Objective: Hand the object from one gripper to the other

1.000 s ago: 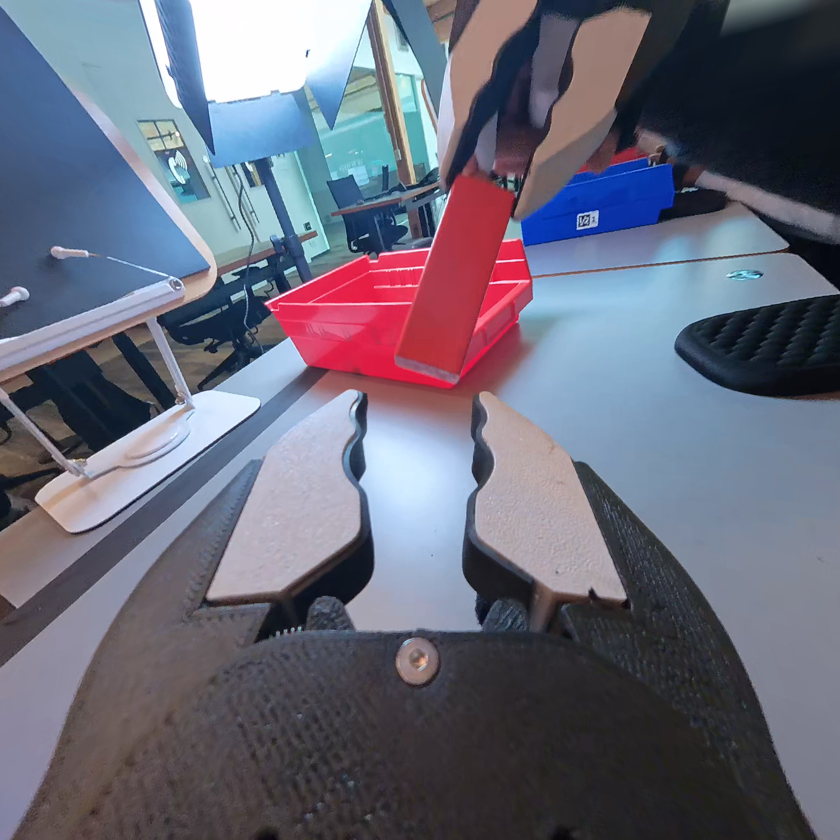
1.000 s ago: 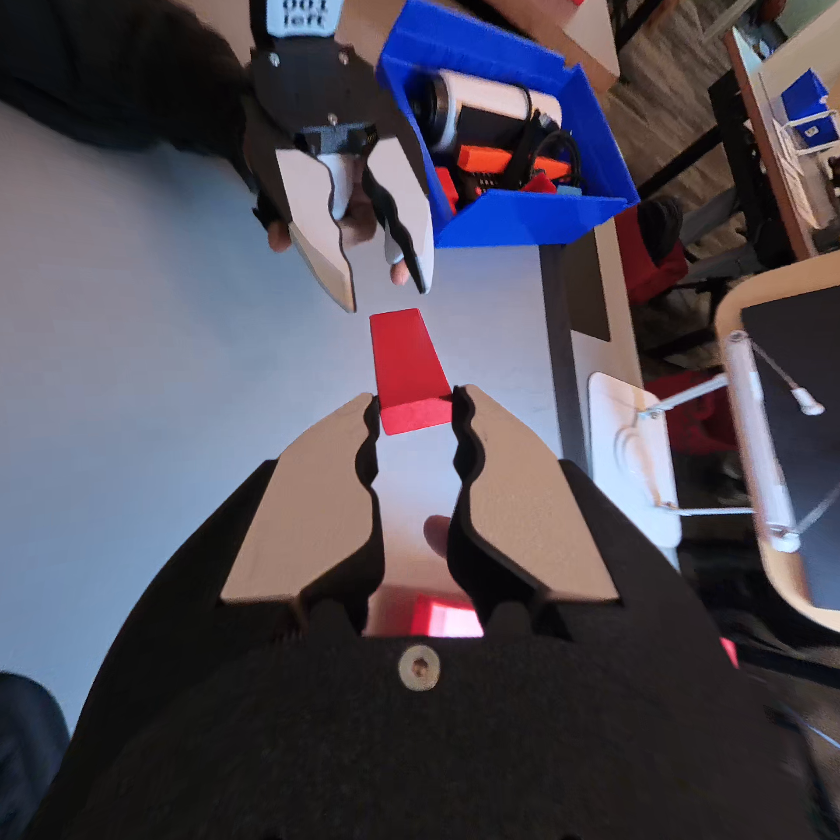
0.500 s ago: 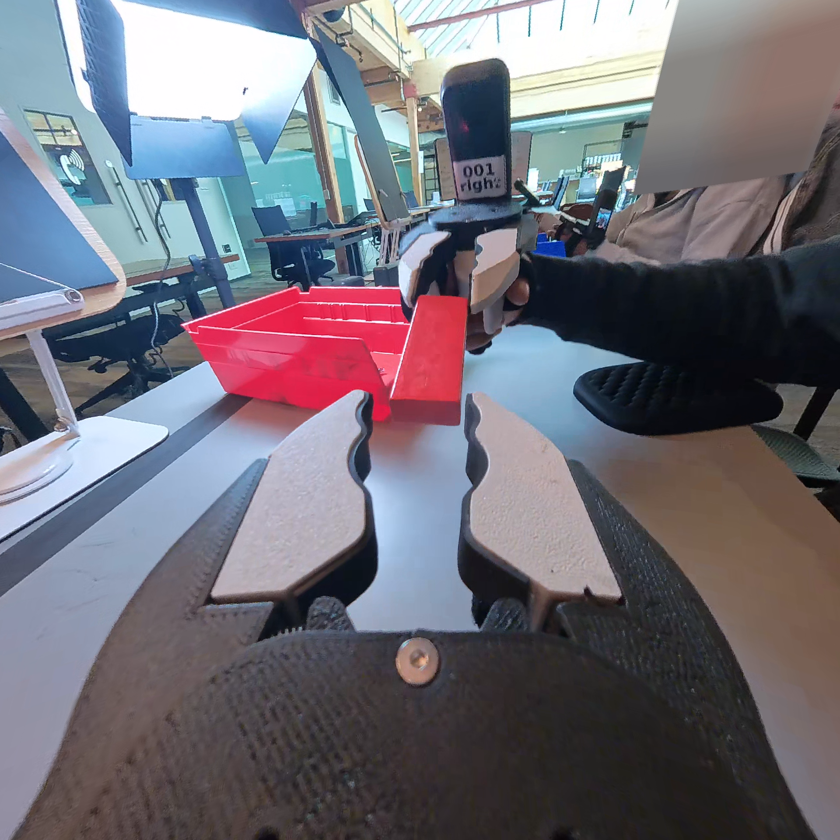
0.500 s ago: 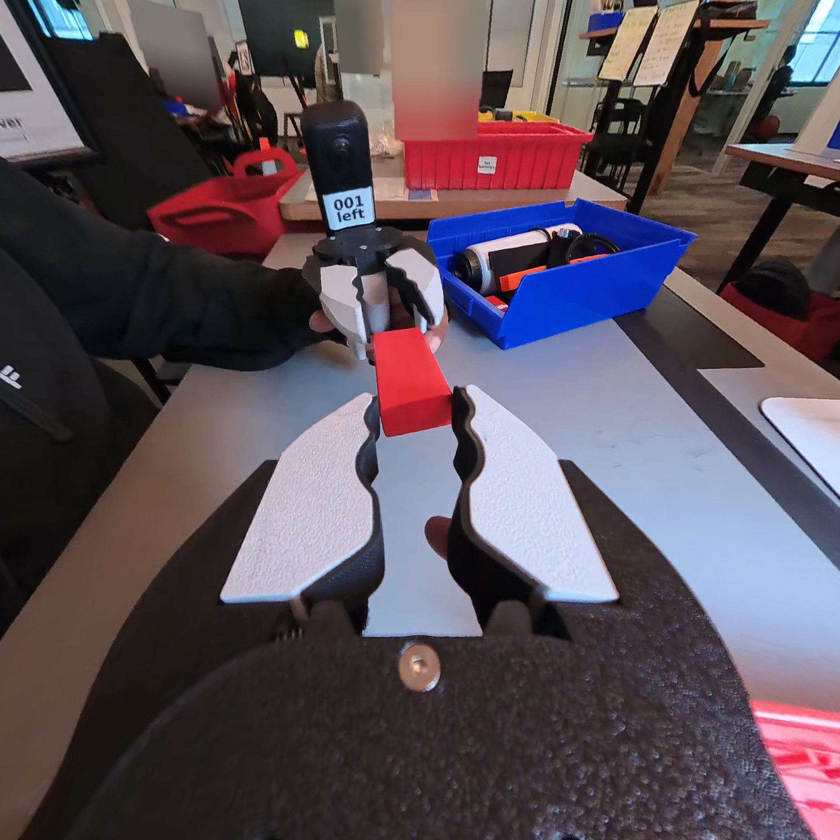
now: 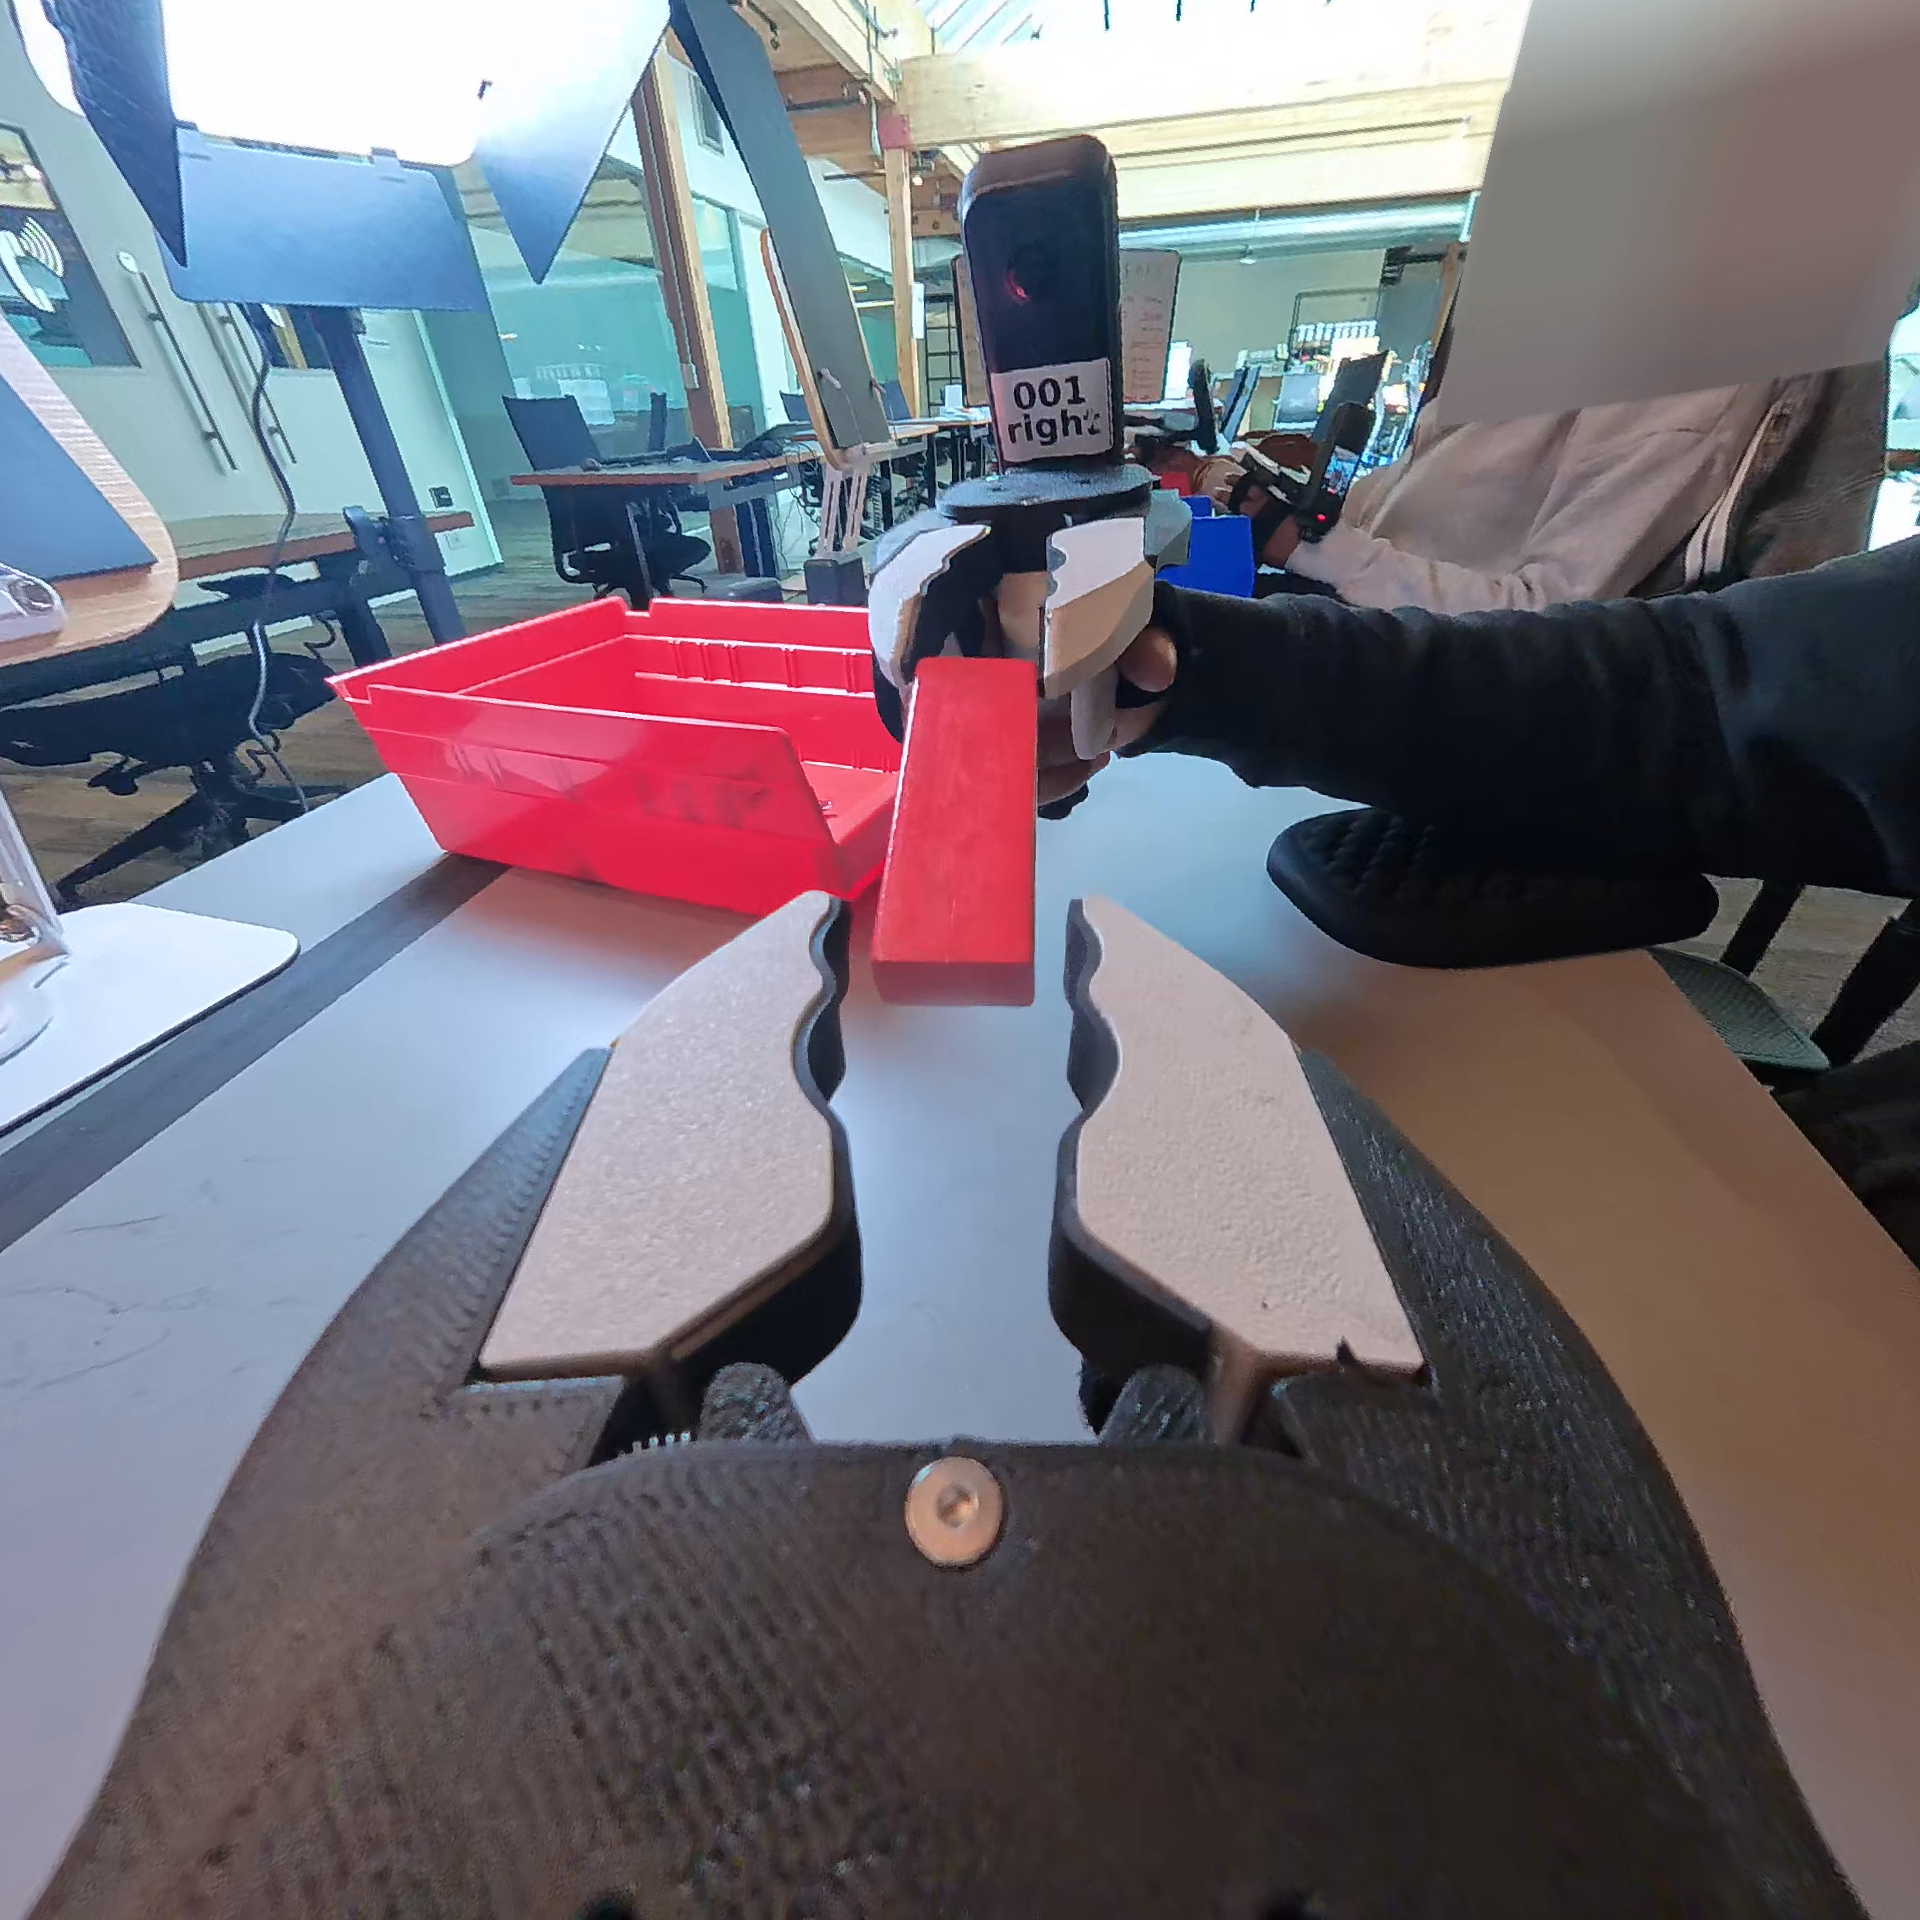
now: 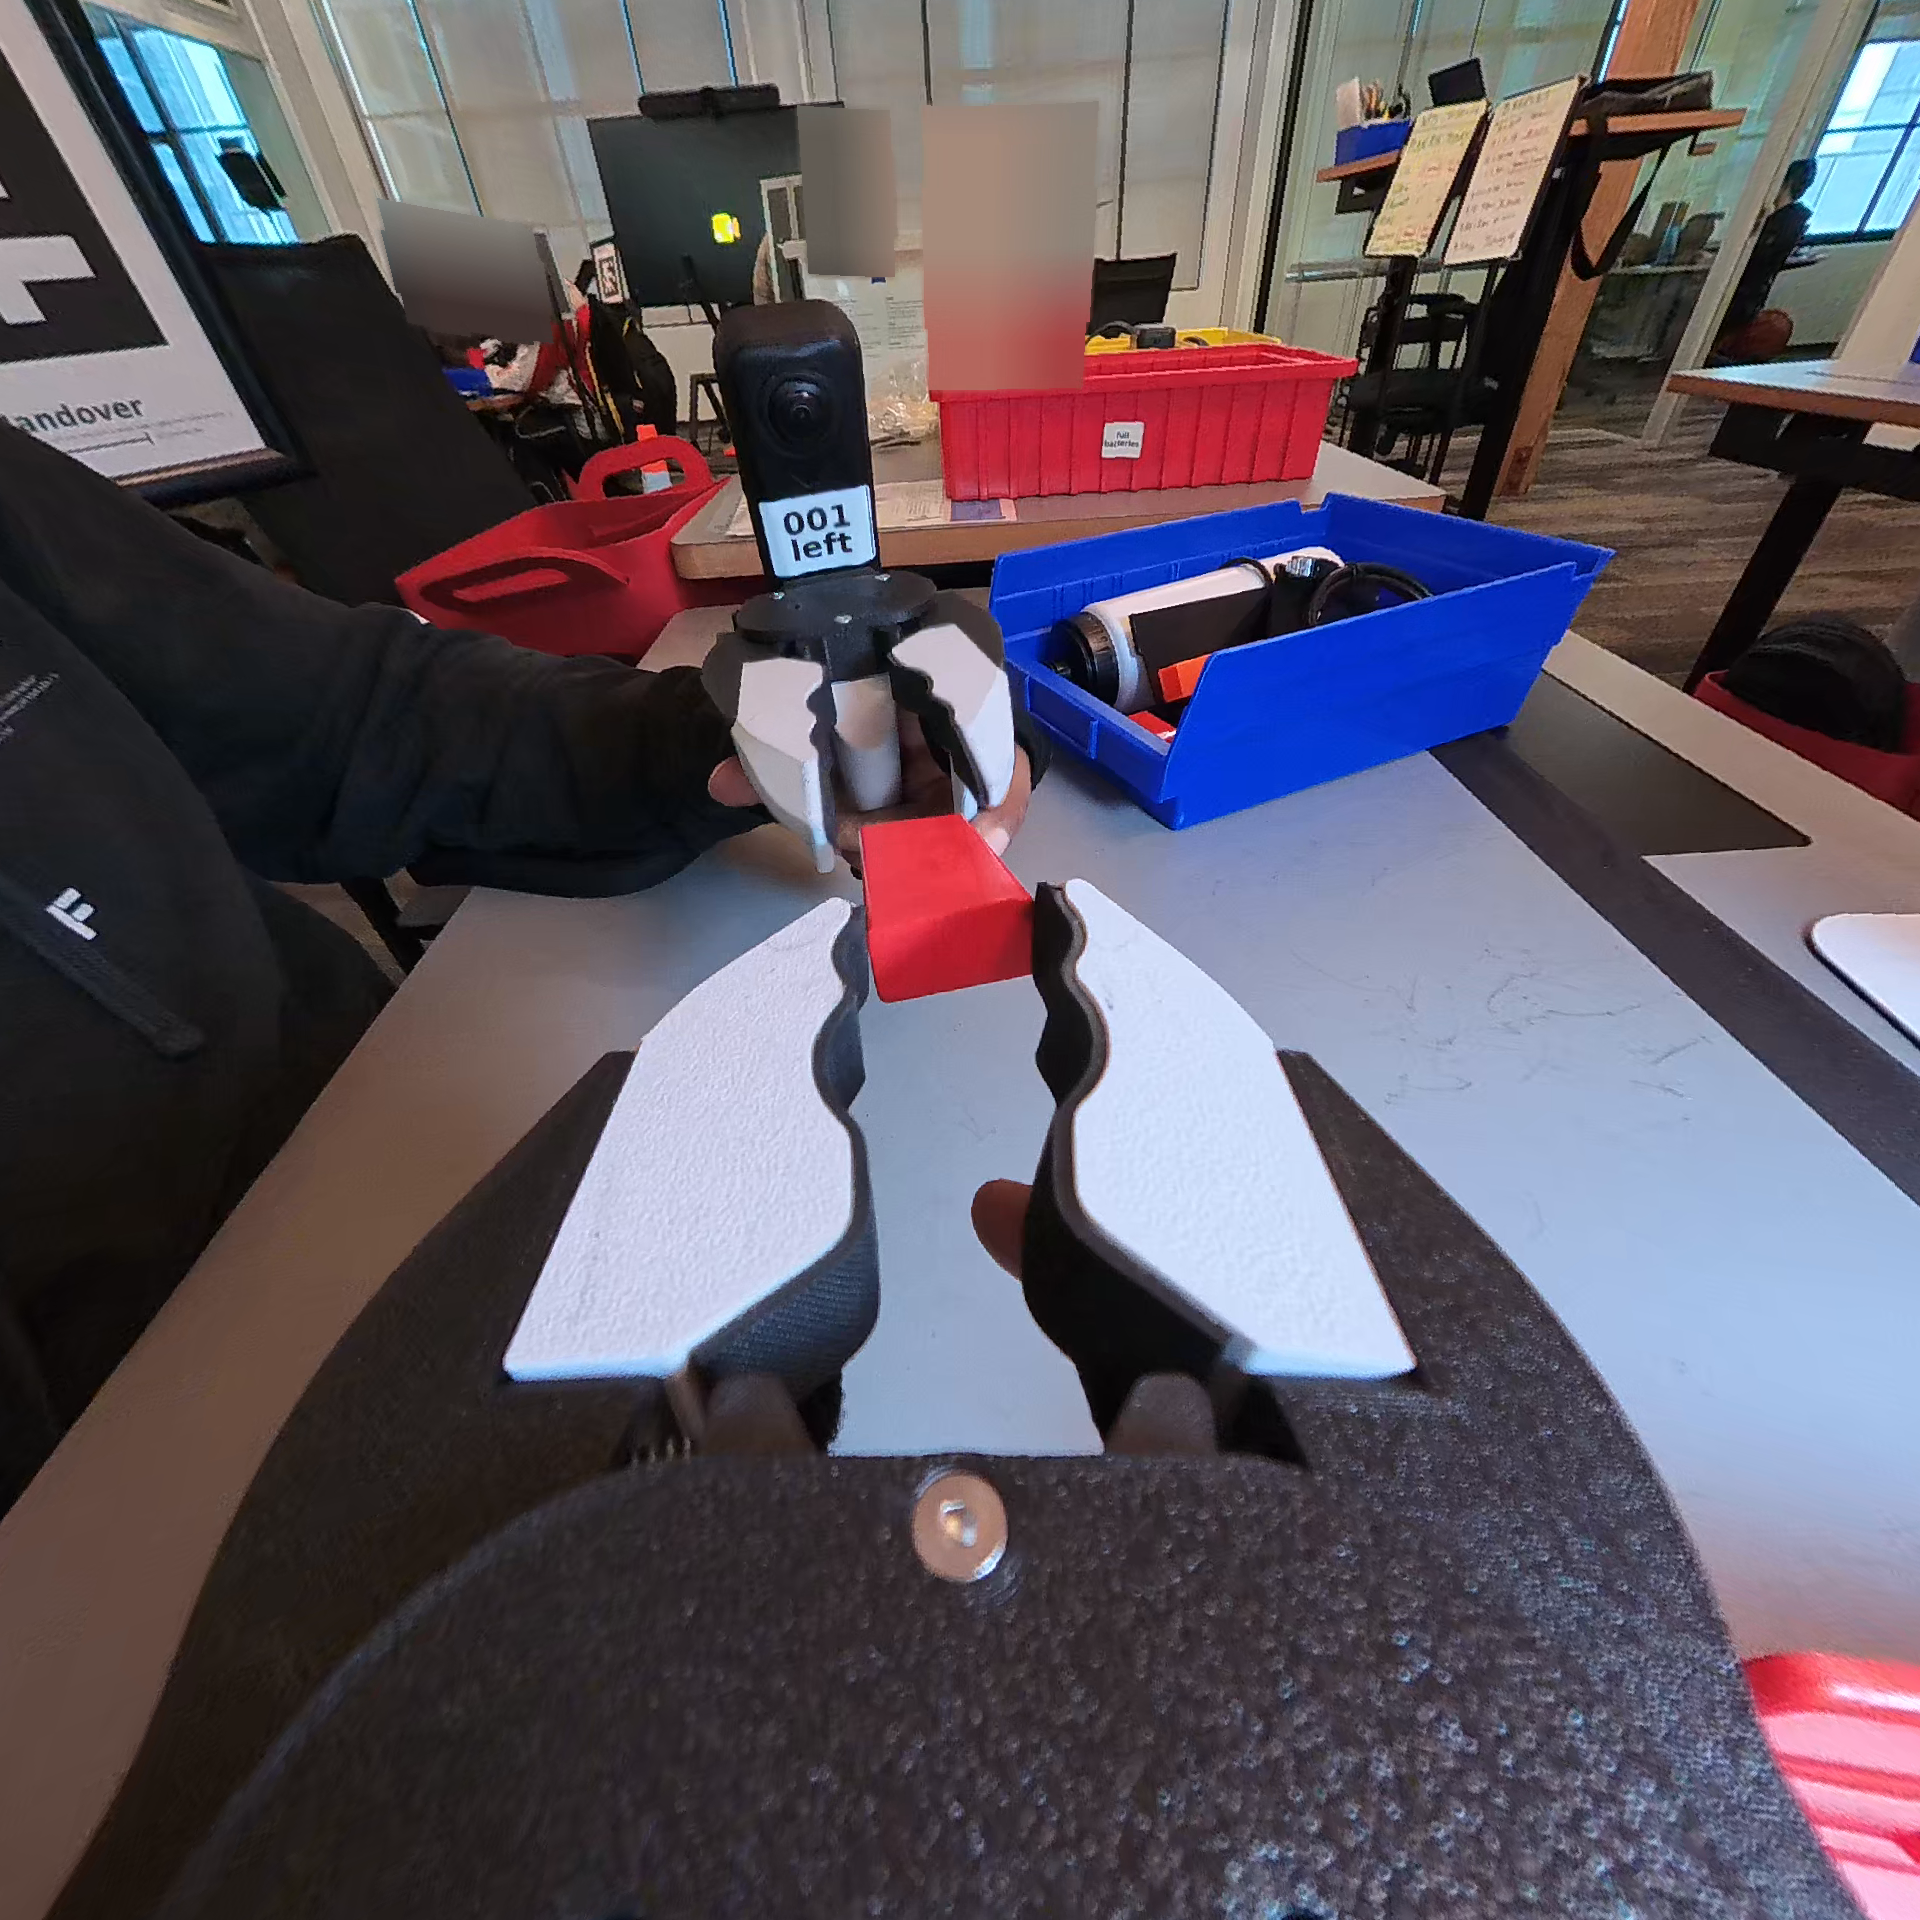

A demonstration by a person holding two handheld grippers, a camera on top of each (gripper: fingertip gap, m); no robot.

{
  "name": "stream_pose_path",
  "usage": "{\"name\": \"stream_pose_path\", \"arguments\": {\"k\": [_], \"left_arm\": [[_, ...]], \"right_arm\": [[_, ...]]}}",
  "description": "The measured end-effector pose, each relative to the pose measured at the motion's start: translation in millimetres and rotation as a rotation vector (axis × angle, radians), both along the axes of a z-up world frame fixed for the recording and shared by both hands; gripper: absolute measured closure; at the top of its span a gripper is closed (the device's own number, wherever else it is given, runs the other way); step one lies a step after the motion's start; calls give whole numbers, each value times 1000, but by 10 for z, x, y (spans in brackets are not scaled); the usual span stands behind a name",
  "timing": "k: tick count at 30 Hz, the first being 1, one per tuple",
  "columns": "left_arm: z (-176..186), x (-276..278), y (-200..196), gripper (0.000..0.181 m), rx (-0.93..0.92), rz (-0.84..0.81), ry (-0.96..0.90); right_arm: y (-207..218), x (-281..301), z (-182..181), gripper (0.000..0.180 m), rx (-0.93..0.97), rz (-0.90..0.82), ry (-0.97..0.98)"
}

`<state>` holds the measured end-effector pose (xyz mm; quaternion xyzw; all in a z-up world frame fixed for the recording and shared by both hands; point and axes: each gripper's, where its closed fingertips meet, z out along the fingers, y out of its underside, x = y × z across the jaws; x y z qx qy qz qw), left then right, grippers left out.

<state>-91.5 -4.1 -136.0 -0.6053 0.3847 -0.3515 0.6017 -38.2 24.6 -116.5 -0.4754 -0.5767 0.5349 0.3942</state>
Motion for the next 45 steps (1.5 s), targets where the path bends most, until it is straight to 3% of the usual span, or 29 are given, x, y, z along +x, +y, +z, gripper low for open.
{"name": "stream_pose_path", "arguments": {"k": [15, 22, 34, 39, 45], "left_arm": [[-197, 58, 53, 148, -57, 6, 75], [-126, 51, 51, 149, -76, -6, 31], [-160, 1, 113, 149, -112, 24, 46], [-189, -138, 225, 149, -143, 95, 68], [-356, -365, 413, 149, -181, 222, 160]], "right_arm": [[2, -11, 19, 149, -4, -2, 19], [16, 13, 17, 149, -12, -4, 22], [125, 18, -210, 149, -15, -56, -63], [245, 39, -274, 130, 80, -155, -165], [196, 54, -259, 126, 269, -207, -301]]}}
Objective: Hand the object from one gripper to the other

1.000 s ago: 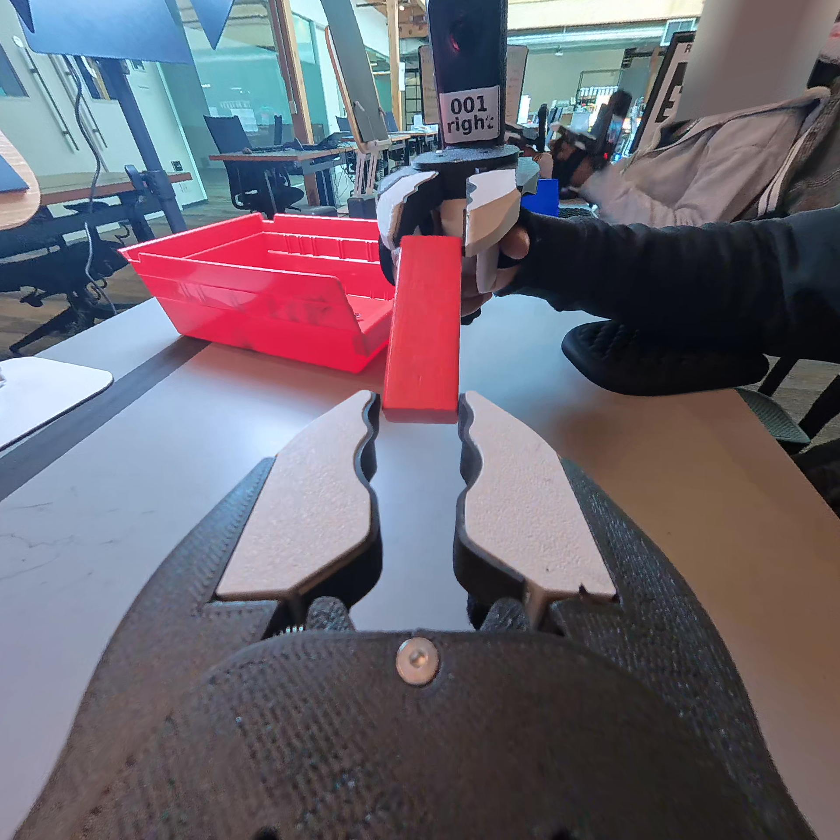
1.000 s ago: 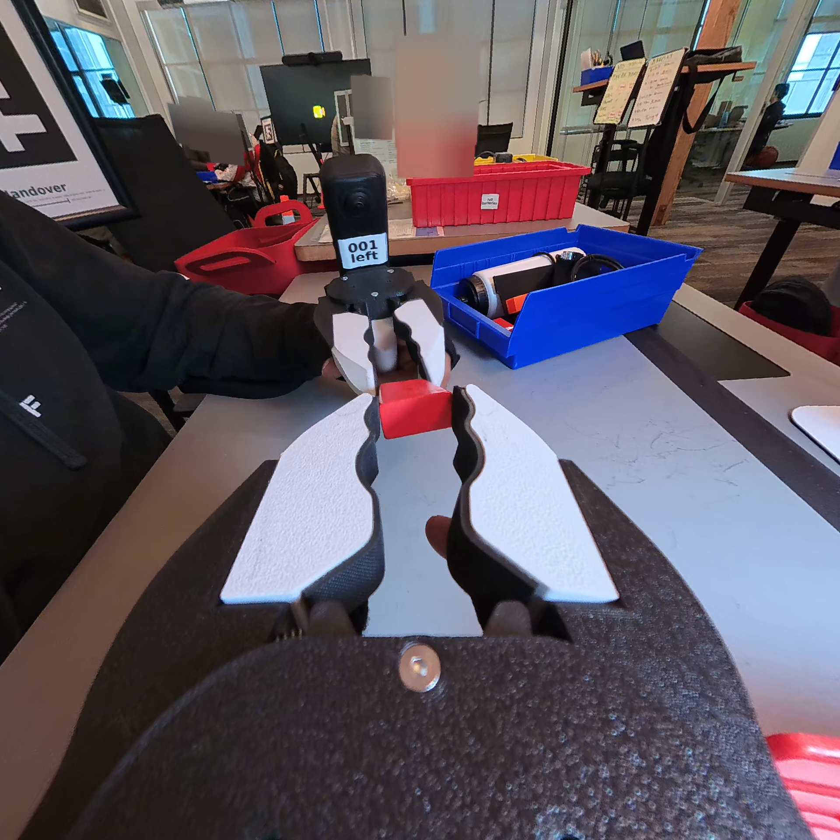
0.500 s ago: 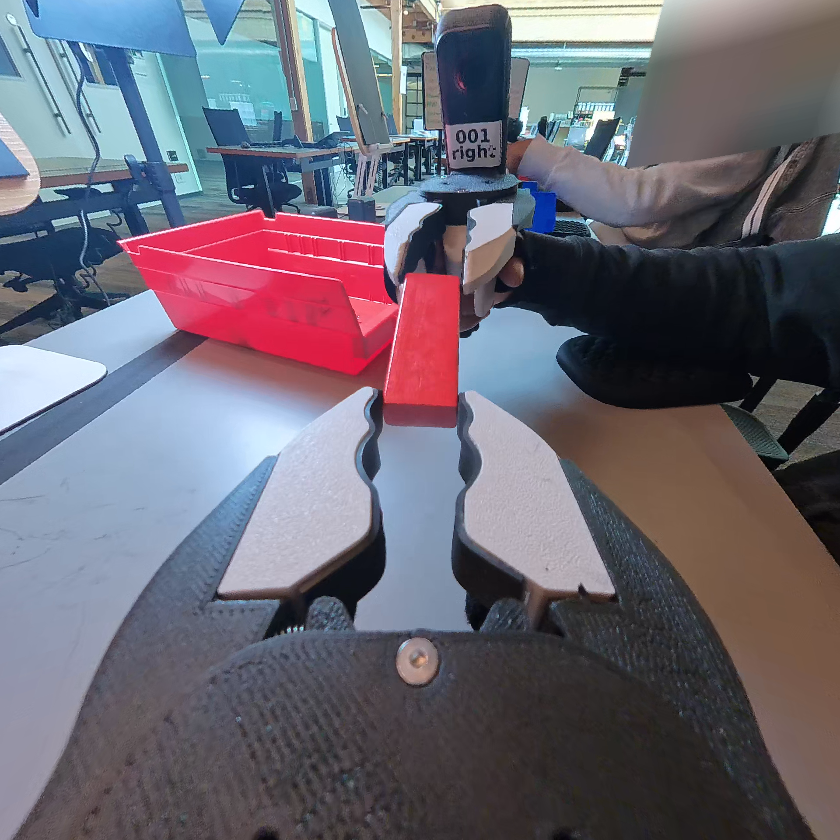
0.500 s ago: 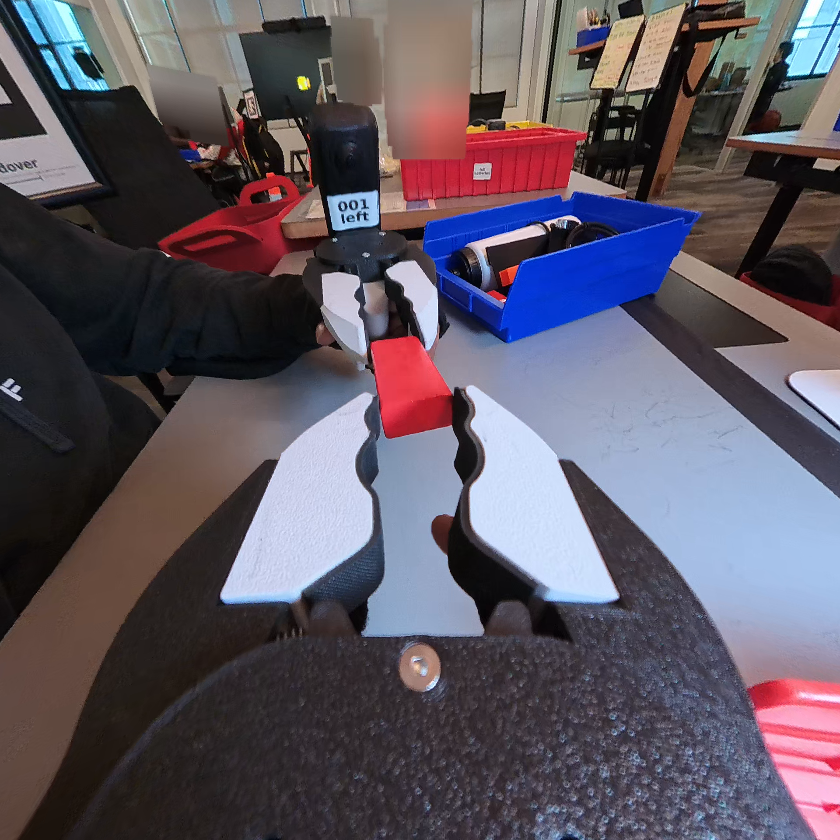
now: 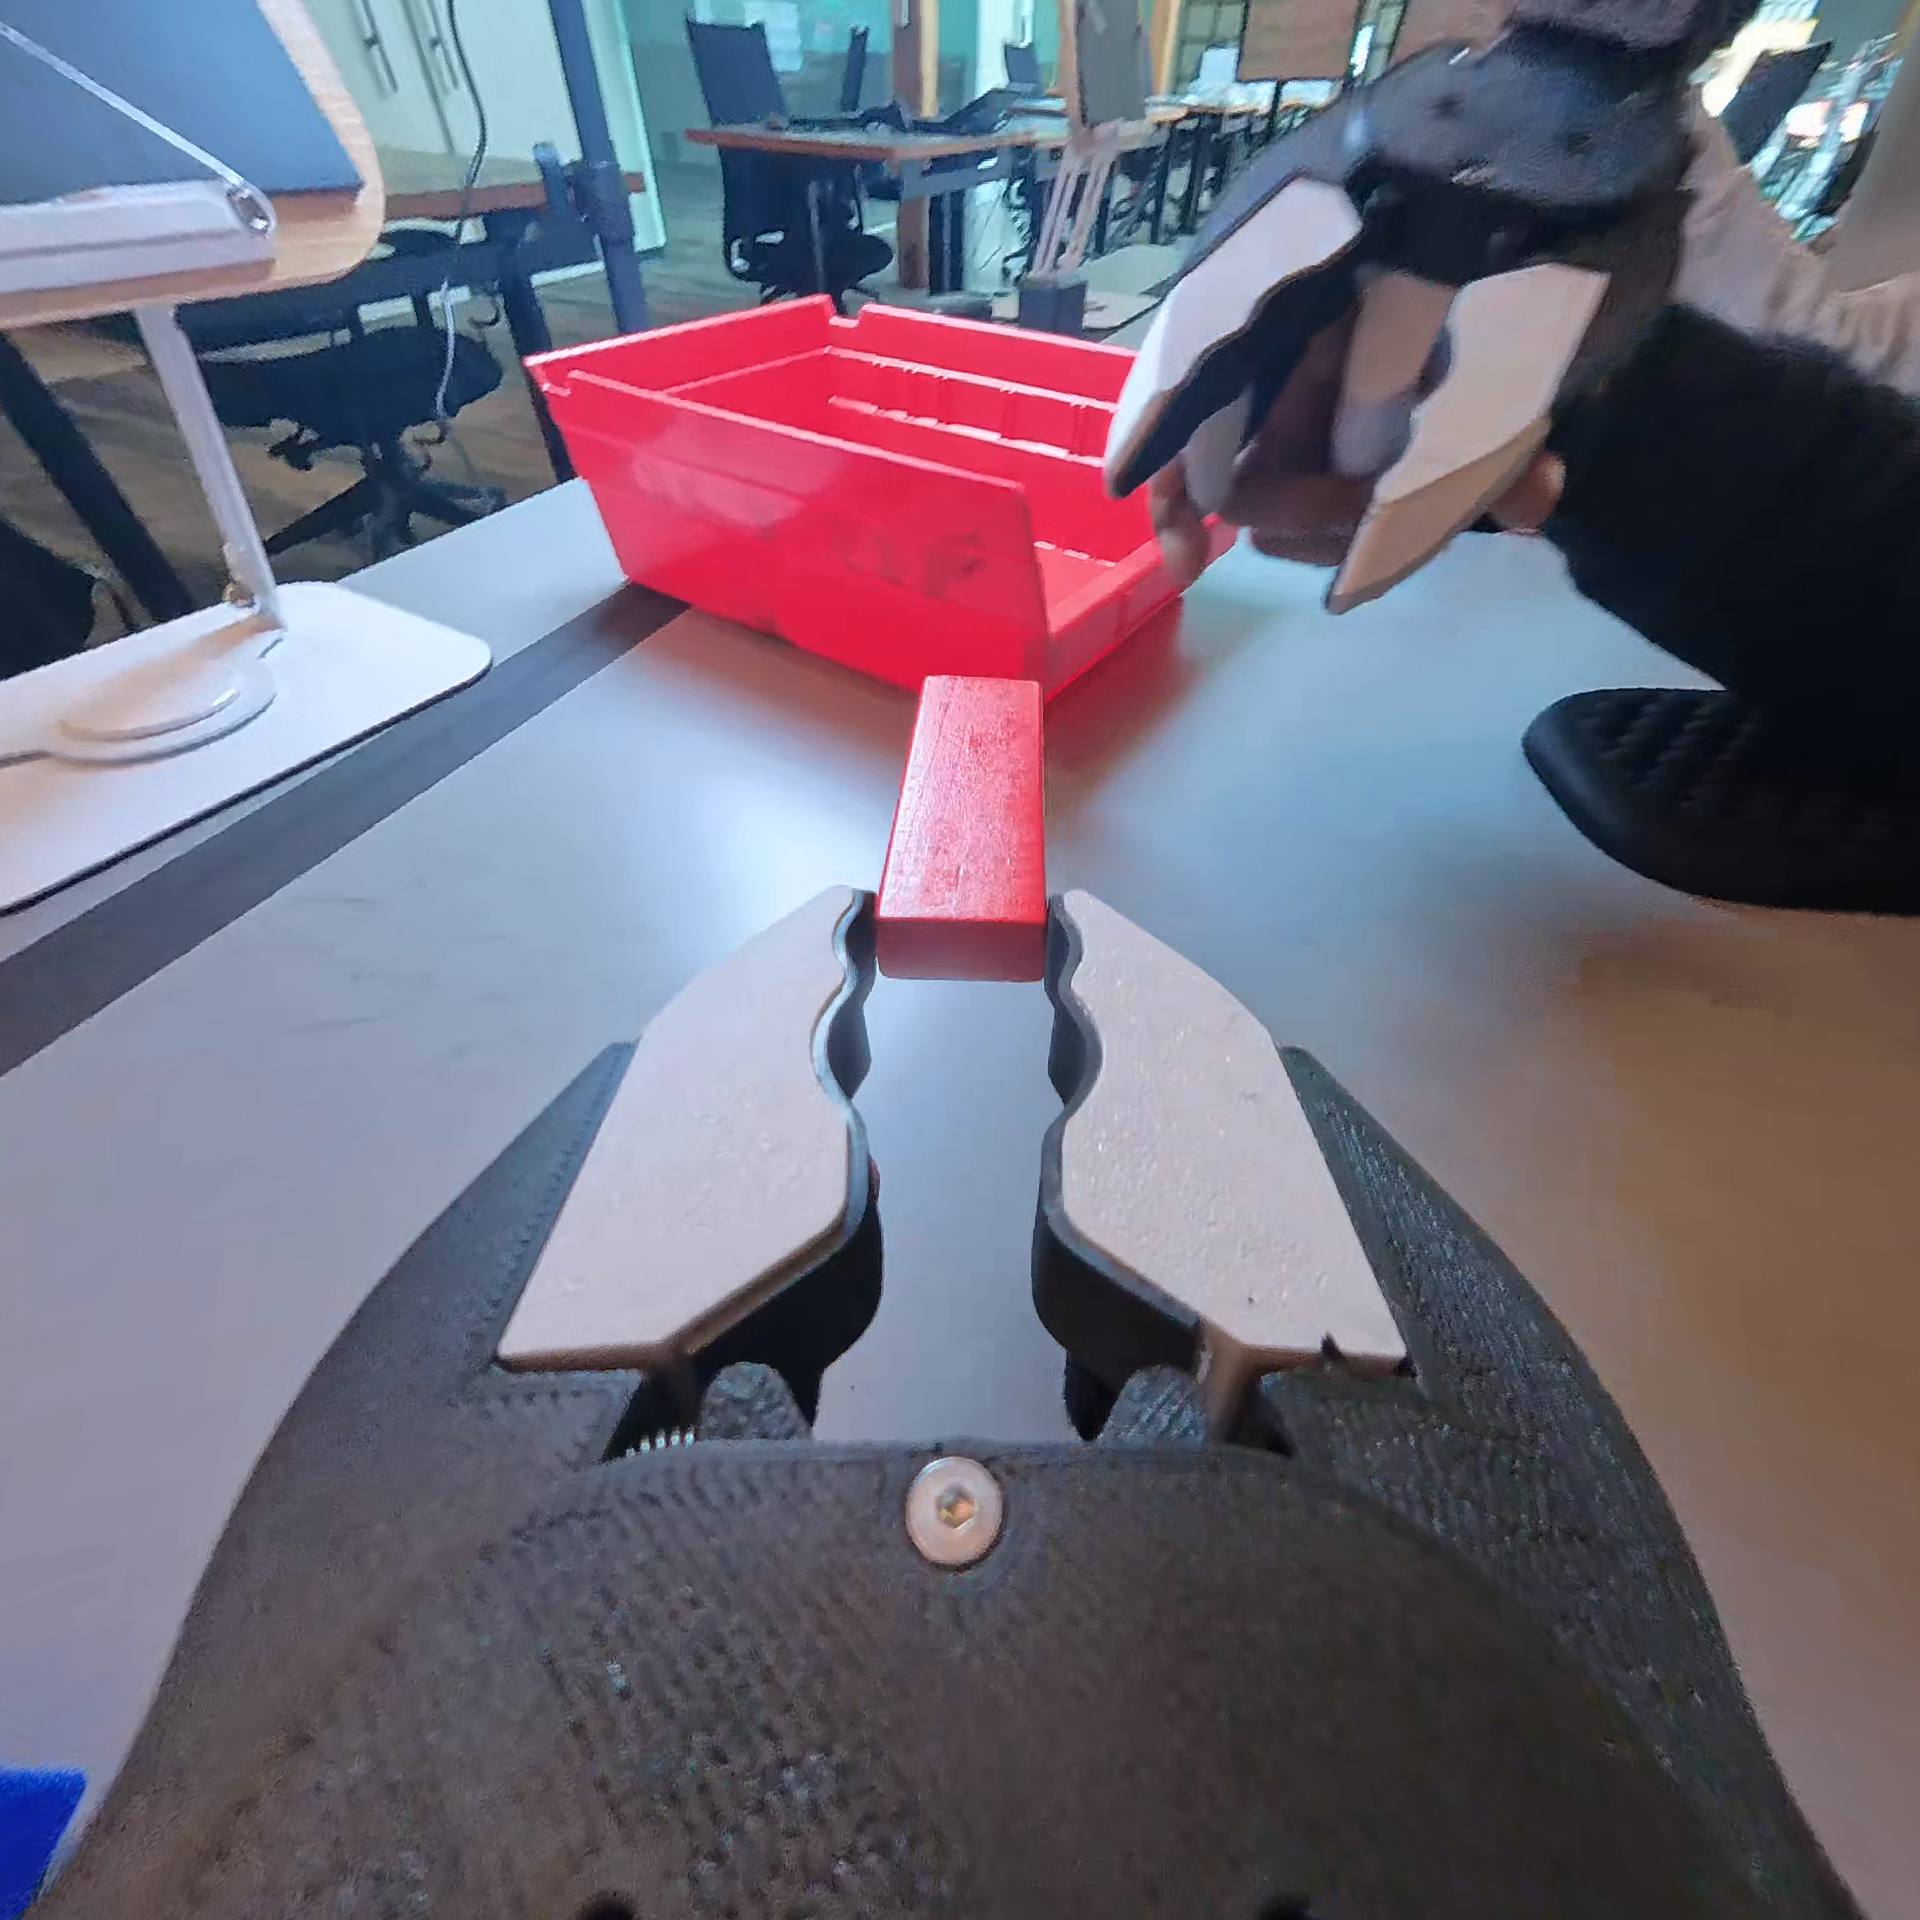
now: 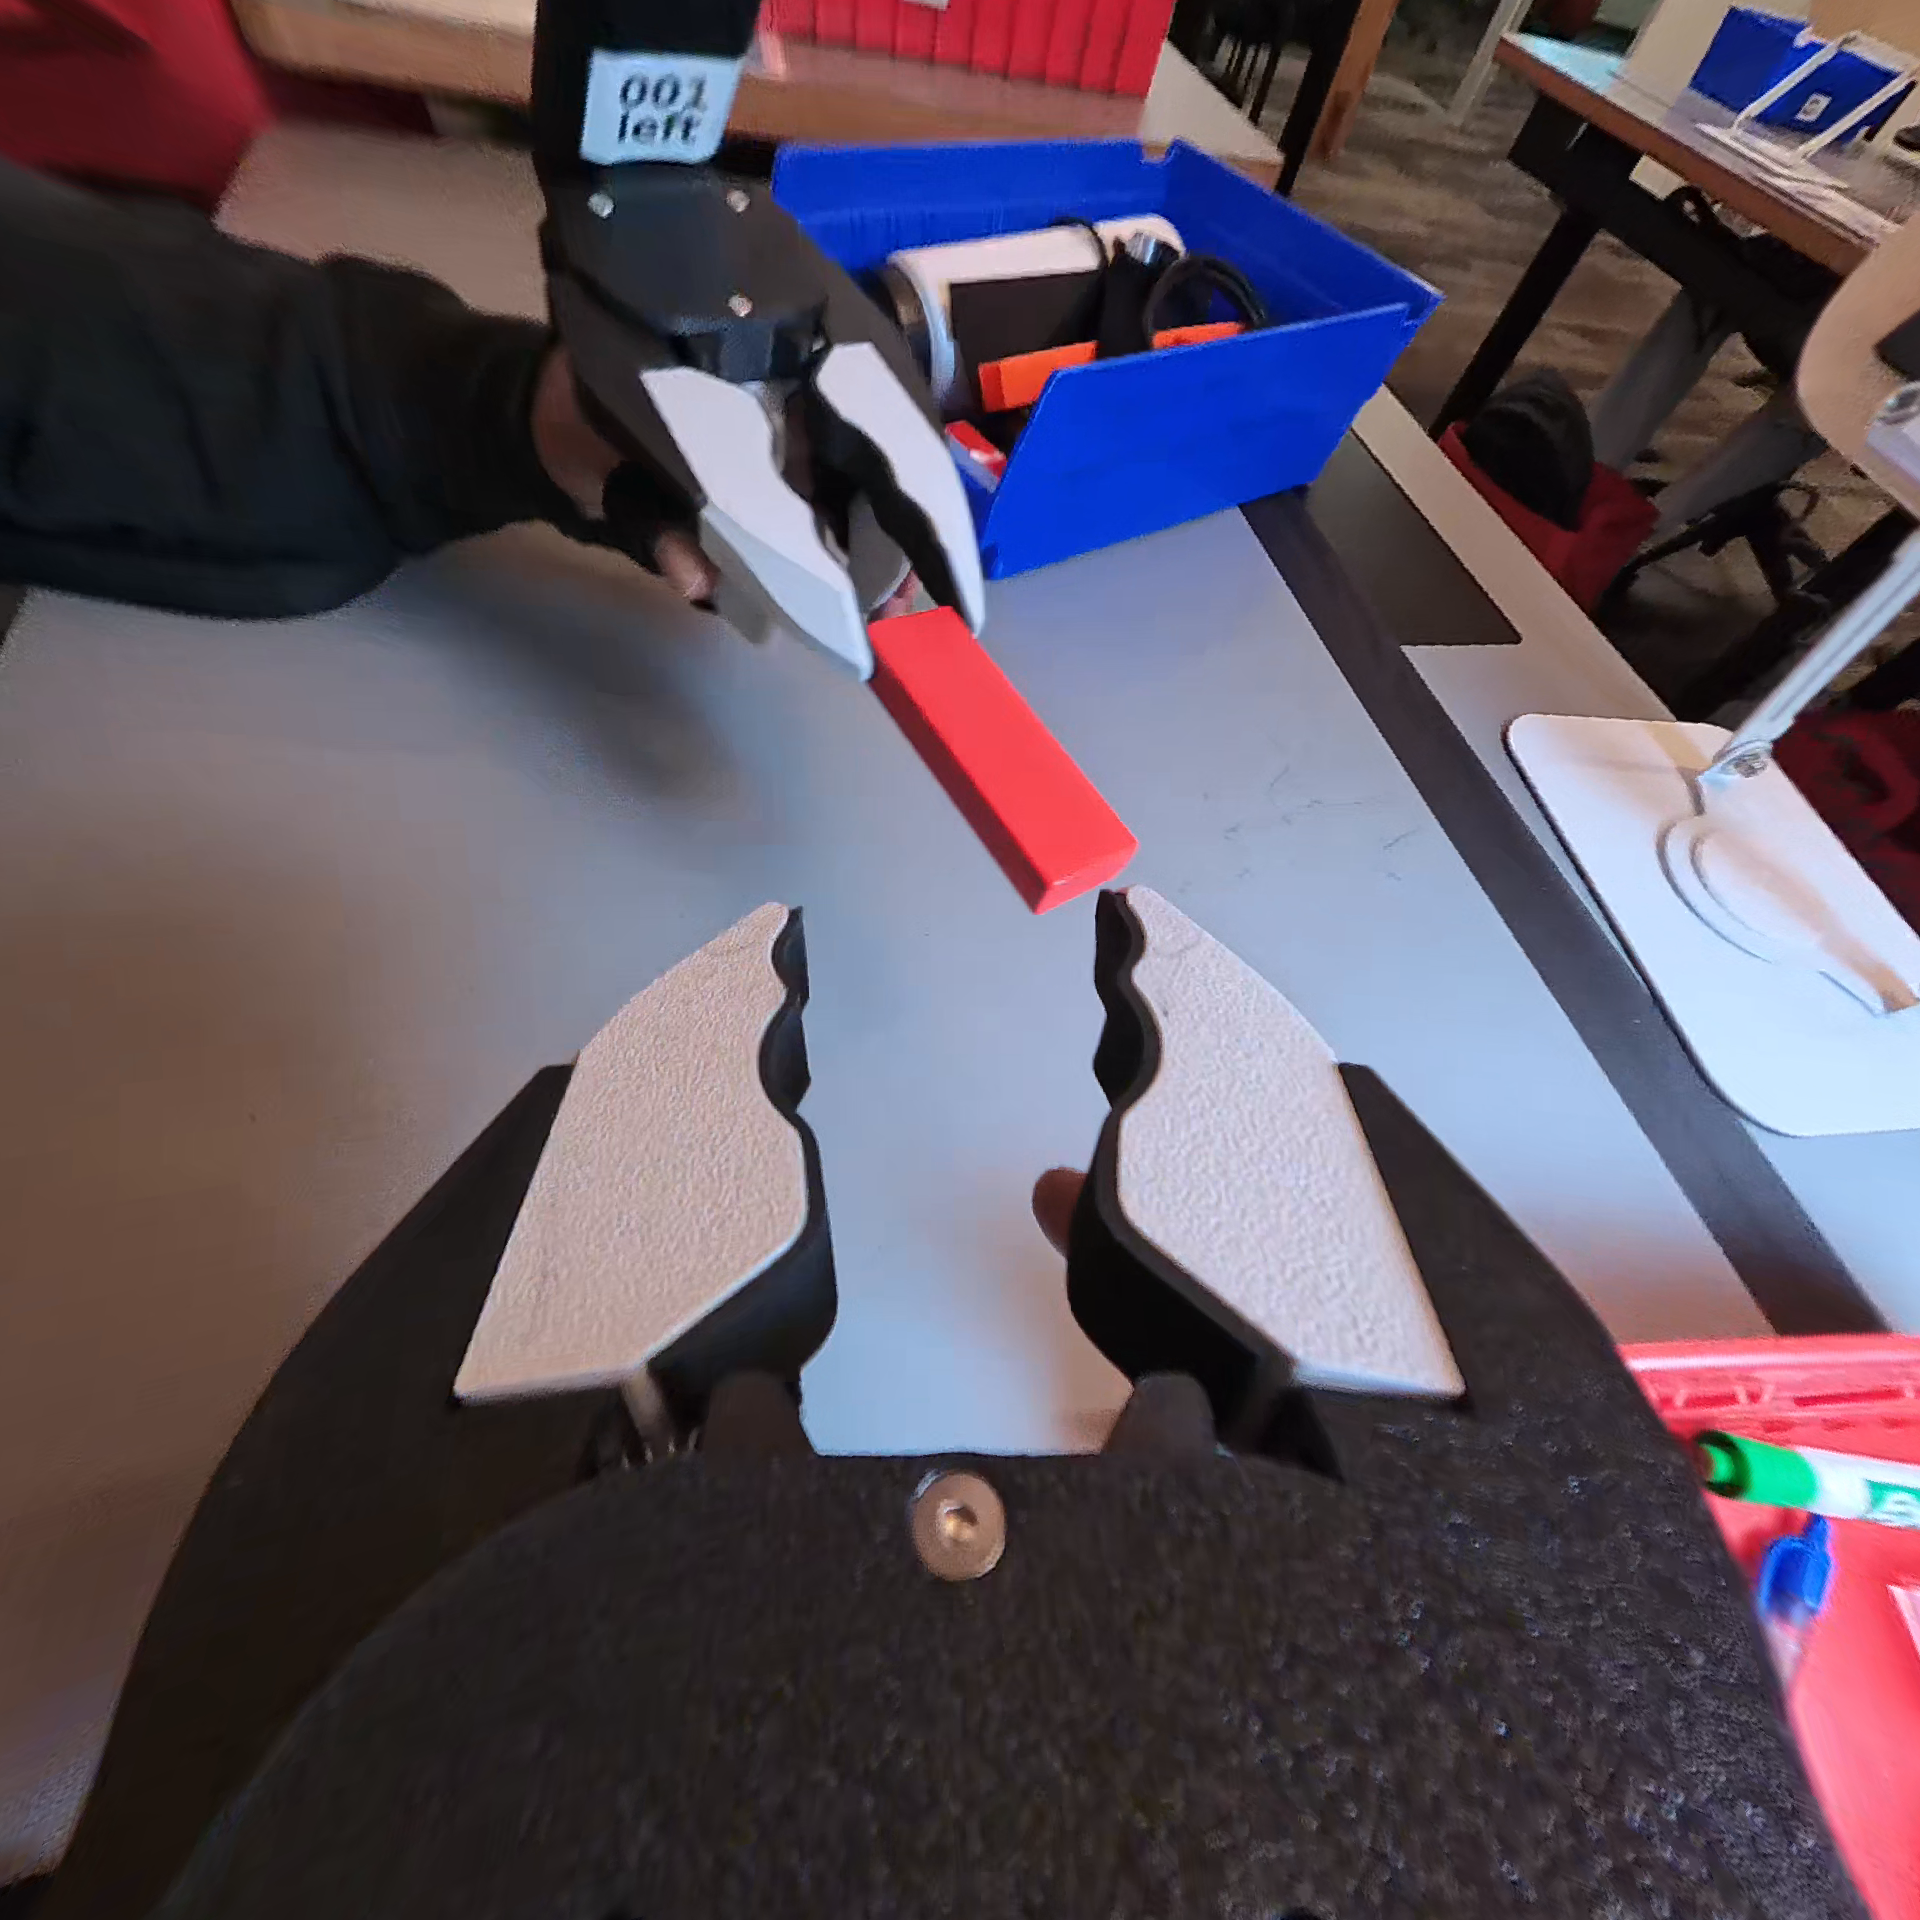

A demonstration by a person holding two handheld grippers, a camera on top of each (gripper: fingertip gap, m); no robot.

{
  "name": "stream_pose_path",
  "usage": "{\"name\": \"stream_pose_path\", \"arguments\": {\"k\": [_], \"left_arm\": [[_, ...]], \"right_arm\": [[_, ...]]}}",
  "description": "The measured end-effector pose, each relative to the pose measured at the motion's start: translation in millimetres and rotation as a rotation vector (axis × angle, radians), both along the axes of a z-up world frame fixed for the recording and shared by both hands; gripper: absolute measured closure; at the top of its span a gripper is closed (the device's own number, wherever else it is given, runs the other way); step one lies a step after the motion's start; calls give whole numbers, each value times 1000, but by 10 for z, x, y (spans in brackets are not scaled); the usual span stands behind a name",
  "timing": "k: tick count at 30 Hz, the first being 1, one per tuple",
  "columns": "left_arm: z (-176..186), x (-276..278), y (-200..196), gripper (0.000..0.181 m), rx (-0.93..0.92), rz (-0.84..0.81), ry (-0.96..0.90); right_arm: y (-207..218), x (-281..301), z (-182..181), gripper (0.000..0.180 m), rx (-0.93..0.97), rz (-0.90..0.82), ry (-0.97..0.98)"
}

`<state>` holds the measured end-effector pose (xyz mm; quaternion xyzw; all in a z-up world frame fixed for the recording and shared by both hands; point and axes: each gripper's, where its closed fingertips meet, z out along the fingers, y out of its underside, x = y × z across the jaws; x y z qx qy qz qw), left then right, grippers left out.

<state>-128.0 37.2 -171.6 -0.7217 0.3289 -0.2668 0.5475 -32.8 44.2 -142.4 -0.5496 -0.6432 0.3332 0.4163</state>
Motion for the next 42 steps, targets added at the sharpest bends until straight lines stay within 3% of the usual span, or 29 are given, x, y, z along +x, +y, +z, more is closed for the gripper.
{"name": "stream_pose_path", "arguments": {"k": [9, 17, 23, 26, 29, 36, 38, 42], "left_arm": [[-82, -44, 56, 149, 10, 47, 69], [-54, 297, -221, 149, 73, -140, 129], [-110, 536, -416, 149, 142, -233, 245], [-29, 508, -371, 146, 160, -197, 169], [104, 351, -241, 129, 143, -108, 49], [363, -308, 101, 140, 238, 208, -121], [360, -427, 160, 140, 250, 273, -120], [319, -523, 215, 142, 246, 320, -112]], "right_arm": [[-160, -272, -99, 122, 175, -23, -86], [-143, -292, -482, 126, 326, -23, -311], [-318, -318, -746, 146, 302, 80, -419], [-292, -272, -659, 146, 268, 64, -421], [-42, -105, -480, 145, 321, -23, -421], [1294, 700, 351, 145, 283, -488, -352], [1684, 965, 368, 146, 237, -631, -389], [2171, 1363, -11, 145, 56, -833, -534]]}}
